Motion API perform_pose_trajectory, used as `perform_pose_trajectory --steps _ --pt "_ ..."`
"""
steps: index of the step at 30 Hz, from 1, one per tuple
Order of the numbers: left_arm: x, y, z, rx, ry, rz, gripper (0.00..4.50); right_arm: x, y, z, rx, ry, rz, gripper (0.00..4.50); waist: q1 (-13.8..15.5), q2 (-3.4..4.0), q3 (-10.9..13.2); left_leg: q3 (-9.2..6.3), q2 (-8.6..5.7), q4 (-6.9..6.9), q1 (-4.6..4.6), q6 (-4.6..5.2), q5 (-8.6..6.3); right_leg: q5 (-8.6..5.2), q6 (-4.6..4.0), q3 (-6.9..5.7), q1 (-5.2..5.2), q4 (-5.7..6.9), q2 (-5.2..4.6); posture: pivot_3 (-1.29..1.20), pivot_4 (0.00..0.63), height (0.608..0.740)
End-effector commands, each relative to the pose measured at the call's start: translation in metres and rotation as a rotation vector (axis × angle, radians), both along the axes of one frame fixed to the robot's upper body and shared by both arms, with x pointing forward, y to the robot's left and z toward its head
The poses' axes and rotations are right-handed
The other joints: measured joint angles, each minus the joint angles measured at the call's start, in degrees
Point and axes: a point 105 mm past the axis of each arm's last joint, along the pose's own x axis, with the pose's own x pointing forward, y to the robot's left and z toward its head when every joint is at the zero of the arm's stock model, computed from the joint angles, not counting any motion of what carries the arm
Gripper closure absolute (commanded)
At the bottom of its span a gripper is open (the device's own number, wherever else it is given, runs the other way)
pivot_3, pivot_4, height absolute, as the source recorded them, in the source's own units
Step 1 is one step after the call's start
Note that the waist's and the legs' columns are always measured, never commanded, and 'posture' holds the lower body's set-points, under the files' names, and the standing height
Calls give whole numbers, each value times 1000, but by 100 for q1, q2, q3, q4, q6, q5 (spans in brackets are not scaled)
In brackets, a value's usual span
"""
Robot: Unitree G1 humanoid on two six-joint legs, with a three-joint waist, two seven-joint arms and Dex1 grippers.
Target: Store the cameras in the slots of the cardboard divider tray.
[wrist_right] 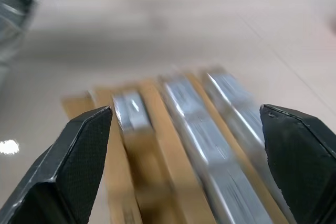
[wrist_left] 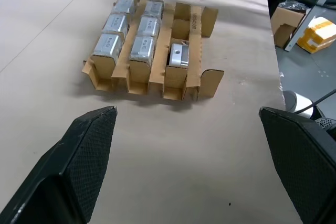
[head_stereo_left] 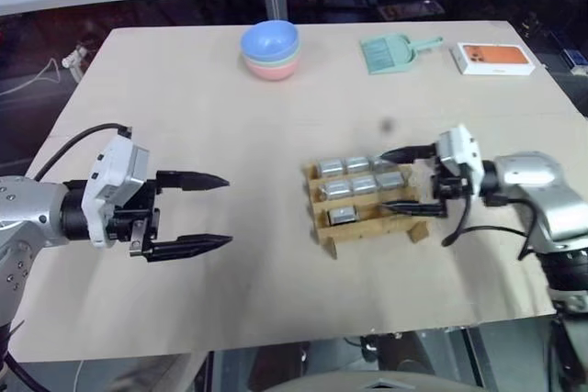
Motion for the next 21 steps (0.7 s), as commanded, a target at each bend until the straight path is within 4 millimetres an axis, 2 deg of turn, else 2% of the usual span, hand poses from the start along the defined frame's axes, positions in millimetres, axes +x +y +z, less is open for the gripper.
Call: perform_pose_trajectory --steps 1,5,10,14,17,21 --pt "2 -7 1 -8 -14 -49 0 1 -30 9 -20 -25 -153 54 8 -1 -1 2 -1 0 0 0 0 -2 -3 1 0 1 0 0 150 740" --pt "9 -11 0 -12 -22 -79 0 8 -67 -3 -54 -14 -374 54 -28 -5 -3 7 1 2 4 1 0 -1 -1 8 0 3 4 0 150 740" --pt "12 -14 -1 -13 -25 -104 0 5 -108 -17 -68 36 -584 54 -37 -5 -3 8 0 2 3 2 0 6 13 11 0 3 6 0 150 740" --pt "14 -13 -2 -3 -27 -107 0 7 -147 -29 -52 104 -833 54 -40 -5 -3 11 0 2 3 2 0 7 14 16 0 2 6 0 150 740" --pt "14 -13 -3 -2 -30 -109 0 8 -157 -36 8 155 -963 54 -45 -6 -4 12 0 3 4 2 0 5 12 17 0 3 6 0 150 740" --pt "14 -12 -4 3 -35 -105 0 10 -148 -43 126 209 -1043 54 -48 -8 -5 7 4 2 6 2 0 6 14 17 0 4 13 0 150 740"
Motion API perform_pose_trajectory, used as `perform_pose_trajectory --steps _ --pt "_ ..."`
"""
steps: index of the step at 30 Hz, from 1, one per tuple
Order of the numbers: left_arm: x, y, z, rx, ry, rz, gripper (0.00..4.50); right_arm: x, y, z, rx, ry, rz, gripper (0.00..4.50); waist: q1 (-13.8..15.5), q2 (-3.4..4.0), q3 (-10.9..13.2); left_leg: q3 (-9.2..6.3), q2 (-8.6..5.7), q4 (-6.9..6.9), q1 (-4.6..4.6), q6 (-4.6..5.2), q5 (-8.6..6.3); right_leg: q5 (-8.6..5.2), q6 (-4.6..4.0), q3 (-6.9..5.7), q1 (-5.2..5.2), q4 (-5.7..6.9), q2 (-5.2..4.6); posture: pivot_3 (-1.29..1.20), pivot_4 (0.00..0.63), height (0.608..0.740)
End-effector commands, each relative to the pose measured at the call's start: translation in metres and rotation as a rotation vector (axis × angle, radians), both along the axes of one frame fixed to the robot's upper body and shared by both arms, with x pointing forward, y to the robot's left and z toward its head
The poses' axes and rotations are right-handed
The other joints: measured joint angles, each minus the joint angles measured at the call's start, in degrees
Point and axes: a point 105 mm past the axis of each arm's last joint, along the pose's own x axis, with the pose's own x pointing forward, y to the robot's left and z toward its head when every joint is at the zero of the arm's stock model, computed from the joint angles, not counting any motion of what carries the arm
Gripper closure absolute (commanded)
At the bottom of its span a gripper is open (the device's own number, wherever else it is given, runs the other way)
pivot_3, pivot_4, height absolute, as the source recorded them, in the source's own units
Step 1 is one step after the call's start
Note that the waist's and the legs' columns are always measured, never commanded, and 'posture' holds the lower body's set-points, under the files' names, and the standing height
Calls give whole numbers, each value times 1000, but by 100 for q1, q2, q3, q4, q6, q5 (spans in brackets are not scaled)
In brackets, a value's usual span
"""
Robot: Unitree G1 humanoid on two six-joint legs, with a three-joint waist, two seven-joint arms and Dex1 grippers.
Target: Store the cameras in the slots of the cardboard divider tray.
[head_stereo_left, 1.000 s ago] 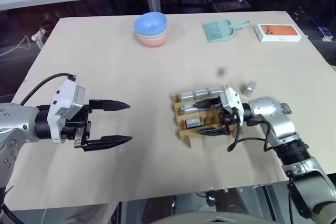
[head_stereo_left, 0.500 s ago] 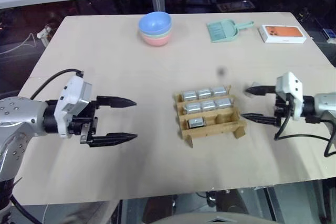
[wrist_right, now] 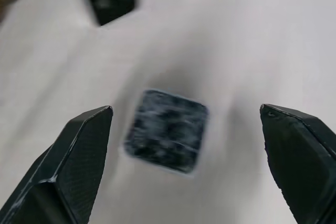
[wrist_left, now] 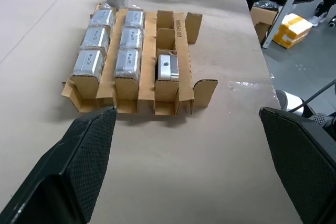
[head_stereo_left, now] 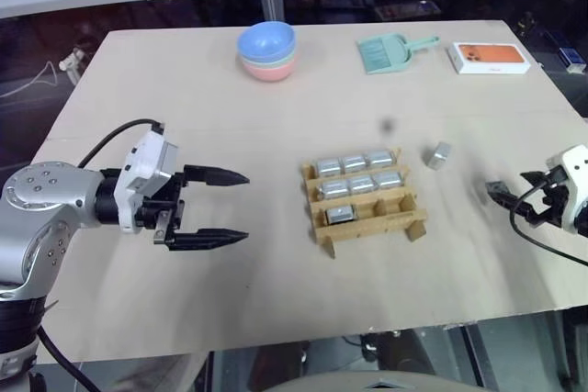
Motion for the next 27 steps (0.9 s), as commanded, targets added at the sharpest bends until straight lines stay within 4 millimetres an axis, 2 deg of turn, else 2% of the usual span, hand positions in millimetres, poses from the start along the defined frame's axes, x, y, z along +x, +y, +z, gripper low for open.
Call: perform_pose_trajectory --steps 1,6,12,15,16,19,24,27 --pt "-1 -1 4 8 -36 -13 0 1 9 5 55 -36 -51 54 -2 1 0 0 0 0 0 0 0 0 0 1 0 0 0 0 150 740" --pt "-1 1 5 11 -37 -12 0 -1 13 -10 81 -7 -90 54 7 1 0 -1 -2 1 -3 1 0 0 1 5 0 -2 -2 0 150 740" --pt "-2 2 6 13 -38 -7 0 -4 11 -19 30 11 -94 54 -3 1 0 -1 -2 0 -3 1 0 0 1 4 0 -2 -1 0 150 740" --pt "-1 4 6 15 -38 -5 0 -4 14 -19 8 0 -74 831 -3 1 0 -1 -2 0 -1 1 0 0 1 4 0 -1 -1 0 150 740" --pt "-1 4 6 15 -37 -5 0 -3 14 -18 6 -7 -72 1400 -3 1 0 -1 -2 1 -1 1 0 -1 1 5 0 -1 -1 0 150 740" --pt "0 2 5 5 -20 0 0 0 18 -13 -62 -53 -25 2581 -4 2 0 -1 -2 0 -1 1 0 -1 2 5 0 -1 -1 0 150 740" --pt "3 -11 2 -54 3 1 0 9 31 2 -164 -172 60 2584 -3 2 0 -2 -2 1 -1 1 0 -1 3 5 0 -1 -1 0 150 740" --pt "10 -22 0 -115 32 48 0 13 50 26 -270 -338 174 2584 -1 2 0 -5 -2 2 -2 1 0 -1 4 5 0 -1 -2 0 150 740"
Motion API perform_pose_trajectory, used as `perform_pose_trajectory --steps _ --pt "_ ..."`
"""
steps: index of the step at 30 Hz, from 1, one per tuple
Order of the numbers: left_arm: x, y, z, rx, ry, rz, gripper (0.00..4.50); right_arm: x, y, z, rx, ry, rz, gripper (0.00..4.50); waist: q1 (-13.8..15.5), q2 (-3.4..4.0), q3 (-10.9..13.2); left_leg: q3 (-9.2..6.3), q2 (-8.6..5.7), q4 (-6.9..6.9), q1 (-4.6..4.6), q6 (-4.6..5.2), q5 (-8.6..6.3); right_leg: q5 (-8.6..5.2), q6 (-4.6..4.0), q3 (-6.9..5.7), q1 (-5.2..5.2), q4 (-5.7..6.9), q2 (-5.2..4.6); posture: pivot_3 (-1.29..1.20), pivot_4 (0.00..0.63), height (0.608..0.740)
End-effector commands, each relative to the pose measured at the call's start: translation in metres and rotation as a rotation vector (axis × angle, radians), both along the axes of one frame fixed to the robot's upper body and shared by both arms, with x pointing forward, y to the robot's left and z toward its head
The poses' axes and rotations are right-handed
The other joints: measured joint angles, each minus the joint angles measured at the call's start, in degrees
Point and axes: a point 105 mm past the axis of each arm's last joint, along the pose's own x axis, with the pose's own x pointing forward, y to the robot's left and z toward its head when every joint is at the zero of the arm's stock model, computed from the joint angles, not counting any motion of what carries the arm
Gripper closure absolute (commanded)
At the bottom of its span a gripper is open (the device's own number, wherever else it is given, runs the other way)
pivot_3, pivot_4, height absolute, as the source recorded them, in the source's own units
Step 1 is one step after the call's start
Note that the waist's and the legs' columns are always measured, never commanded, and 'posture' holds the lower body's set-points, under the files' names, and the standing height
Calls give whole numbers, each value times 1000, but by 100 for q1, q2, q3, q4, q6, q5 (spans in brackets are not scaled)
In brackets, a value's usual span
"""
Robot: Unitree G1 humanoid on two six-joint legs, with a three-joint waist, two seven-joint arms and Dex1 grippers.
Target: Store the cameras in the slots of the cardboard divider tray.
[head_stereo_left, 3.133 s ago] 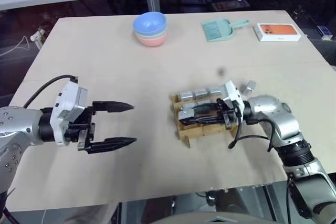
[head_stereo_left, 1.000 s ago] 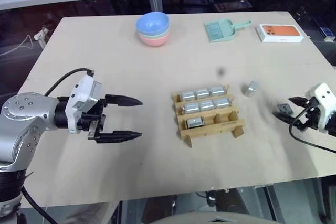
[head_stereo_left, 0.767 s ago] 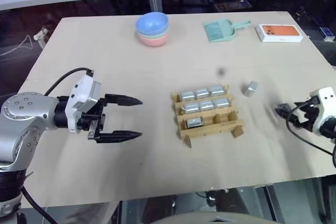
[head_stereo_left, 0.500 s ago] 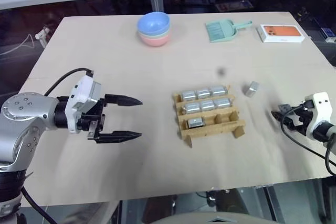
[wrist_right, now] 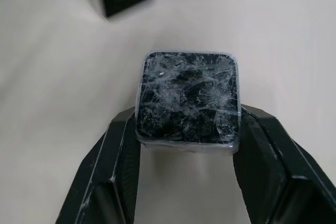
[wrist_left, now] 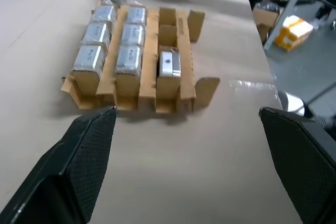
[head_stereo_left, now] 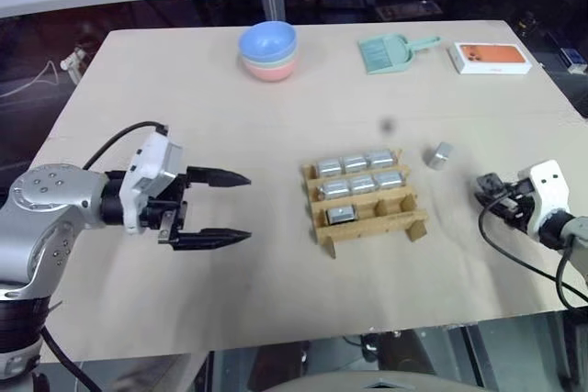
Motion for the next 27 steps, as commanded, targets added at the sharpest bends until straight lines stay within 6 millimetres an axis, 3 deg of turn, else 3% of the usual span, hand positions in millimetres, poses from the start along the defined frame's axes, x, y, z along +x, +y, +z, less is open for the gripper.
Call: perform_pose_trajectory --steps 1,3,8,12,15,20,27 --pt "6 -15 4 -65 10 37 0 7 26 52 -151 -290 167 2584 -1 0 0 -2 0 0 0 0 0 1 0 2 0 0 0 0 150 740" --pt "16 -24 2 -118 32 97 0 5 51 76 -228 -461 317 2584 -8 1 0 -6 0 1 1 0 0 2 1 2 0 1 1 0 150 740" --pt "41 -61 -2 -229 56 191 0 0 97 93 -416 -693 528 2584 7 -7 -4 -15 0 5 3 0 0 5 1 3 4 4 1 0 150 740" --pt "57 -94 1 -327 96 180 0 -11 143 83 -455 -787 716 2584 22 -14 -6 -14 -4 10 -2 -2 2 7 -1 -1 6 4 -1 0 150 740" --pt "62 -113 6 -380 137 151 0 -18 166 72 -476 -827 815 2584 13 -14 -6 -14 -5 12 -4 -21 13 7 -2 0 6 4 -1 0 150 740" --pt "67 -130 -4 -322 210 151 0 -20 178 66 -499 -878 864 2584 0 -14 -6 -15 -6 14 0 -22 13 7 -1 6 6 5 -1 0 150 740" --pt "60 -134 -10 -294 246 97 0 -15 179 67 -544 -920 859 2584 -1 -14 -6 -18 -5 14 3 -23 14 7 -2 7 5 9 0 0 150 740"
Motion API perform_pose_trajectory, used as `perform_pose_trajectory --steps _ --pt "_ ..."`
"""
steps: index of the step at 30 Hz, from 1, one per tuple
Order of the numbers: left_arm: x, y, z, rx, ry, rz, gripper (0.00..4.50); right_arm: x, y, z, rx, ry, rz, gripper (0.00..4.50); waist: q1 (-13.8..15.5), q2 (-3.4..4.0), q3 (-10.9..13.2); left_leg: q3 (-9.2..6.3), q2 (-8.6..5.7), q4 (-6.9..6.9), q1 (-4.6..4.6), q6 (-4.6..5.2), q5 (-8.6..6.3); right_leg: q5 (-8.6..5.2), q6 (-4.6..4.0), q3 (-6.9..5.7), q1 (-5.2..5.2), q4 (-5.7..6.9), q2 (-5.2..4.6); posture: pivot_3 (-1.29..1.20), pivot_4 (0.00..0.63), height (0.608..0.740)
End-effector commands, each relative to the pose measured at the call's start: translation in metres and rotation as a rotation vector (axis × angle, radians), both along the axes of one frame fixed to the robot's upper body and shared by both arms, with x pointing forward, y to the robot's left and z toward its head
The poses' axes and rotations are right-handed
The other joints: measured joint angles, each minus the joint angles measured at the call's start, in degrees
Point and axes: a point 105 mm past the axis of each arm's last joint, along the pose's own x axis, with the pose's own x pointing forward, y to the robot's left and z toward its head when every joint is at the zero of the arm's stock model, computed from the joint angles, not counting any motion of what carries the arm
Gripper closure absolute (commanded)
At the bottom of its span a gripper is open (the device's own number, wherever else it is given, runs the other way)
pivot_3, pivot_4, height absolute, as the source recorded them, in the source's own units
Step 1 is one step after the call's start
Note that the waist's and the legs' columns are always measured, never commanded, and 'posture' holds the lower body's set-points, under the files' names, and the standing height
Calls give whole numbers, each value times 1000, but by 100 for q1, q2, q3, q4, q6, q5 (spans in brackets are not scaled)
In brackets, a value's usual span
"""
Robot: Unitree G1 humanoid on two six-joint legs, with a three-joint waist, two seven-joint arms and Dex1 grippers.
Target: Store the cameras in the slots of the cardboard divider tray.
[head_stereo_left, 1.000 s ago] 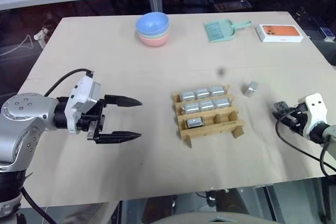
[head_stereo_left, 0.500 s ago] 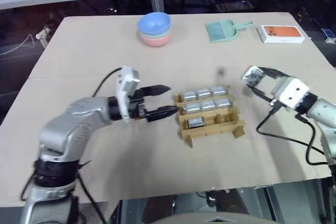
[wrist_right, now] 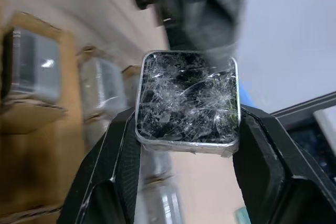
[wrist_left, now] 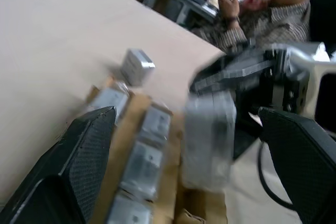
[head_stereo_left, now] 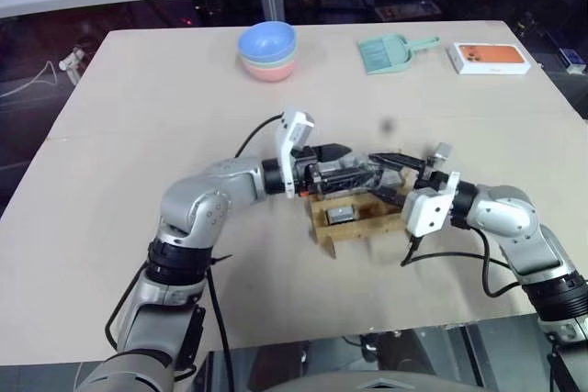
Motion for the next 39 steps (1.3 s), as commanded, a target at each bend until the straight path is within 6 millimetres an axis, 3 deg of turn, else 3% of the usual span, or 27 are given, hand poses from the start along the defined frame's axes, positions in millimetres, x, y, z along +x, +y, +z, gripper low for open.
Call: perform_pose_trajectory --steps 1,7,10,13,15,17,19,23,24,25,28,32,36,39 --pt "-7 -4 8 -8 -38 -47 0 -1 0 10 15 -63 11 2584 2 0 0 0 0 0 0 0 0 0 0 0 0 0 0 0 150 740" --pt "-5 -7 12 -40 -51 -54 0 -2 0 7 0 -64 20 2584 7 0 0 1 0 0 -1 -1 1 0 0 2 0 -1 -1 0 150 740" --pt "-7 -8 15 -61 -46 -73 767 -3 -1 6 -5 -62 20 2584 6 0 0 1 0 0 -1 -1 1 0 0 2 0 0 -1 0 150 740" --pt "-10 -8 12 -53 -35 -95 2224 -3 0 7 -10 -68 22 2584 6 0 0 1 0 0 0 -1 0 0 0 3 0 0 -1 0 150 740" --pt "-13 -8 9 -40 -28 -106 2716 -3 1 8 -11 -72 24 2584 6 0 0 0 0 0 -1 -1 0 0 0 2 0 0 -1 0 150 740" --pt "-14 -9 6 -23 -27 -116 3565 -4 2 8 -9 -72 28 2584 5 0 0 0 0 0 0 0 0 0 0 3 0 0 0 0 150 740" --pt "-13 -9 5 -16 -34 -111 3777 -5 3 8 -4 -73 34 2584 5 0 0 0 0 0 0 0 0 0 0 3 0 0 -1 0 150 740" --pt "-15 -10 5 -12 -37 -129 3778 -7 0 11 49 -3 10 2584 13 0 0 0 0 0 -1 0 0 0 0 1 0 -1 -1 0 150 740" --pt "-17 -11 4 -7 -44 -140 3778 -8 -1 11 58 24 6 1577 12 0 0 -1 0 0 -1 0 0 0 0 1 0 -1 -1 0 150 740" --pt "-18 -12 3 -3 -49 -148 3778 -8 -2 11 63 43 3 1343 11 0 0 -1 0 0 -1 0 0 0 0 2 0 -1 -1 0 150 740" --pt "-19 -12 4 -3 -53 -152 3778 -9 -11 15 91 69 -35 25 11 0 0 -1 0 1 -1 5 -3 0 0 6 0 0 -1 0 150 740" --pt "-21 -13 9 -23 -132 -152 3778 -16 -31 22 158 146 -71 25 29 0 0 -3 0 1 -1 17 -10 0 0 2 0 0 -1 0 150 740" --pt "-25 -15 5 -50 -227 -136 3778 -31 -64 18 329 518 -148 25 70 1 -2 -3 -1 0 0 20 -12 0 0 5 5 -4 -3 0 150 740" --pt "-25 -17 -10 -23 -268 -113 3778 -56 -84 15 394 863 -146 25 122 2 -2 -1 0 0 1 24 -14 0 -1 7 6 -6 -4 0 150 740"
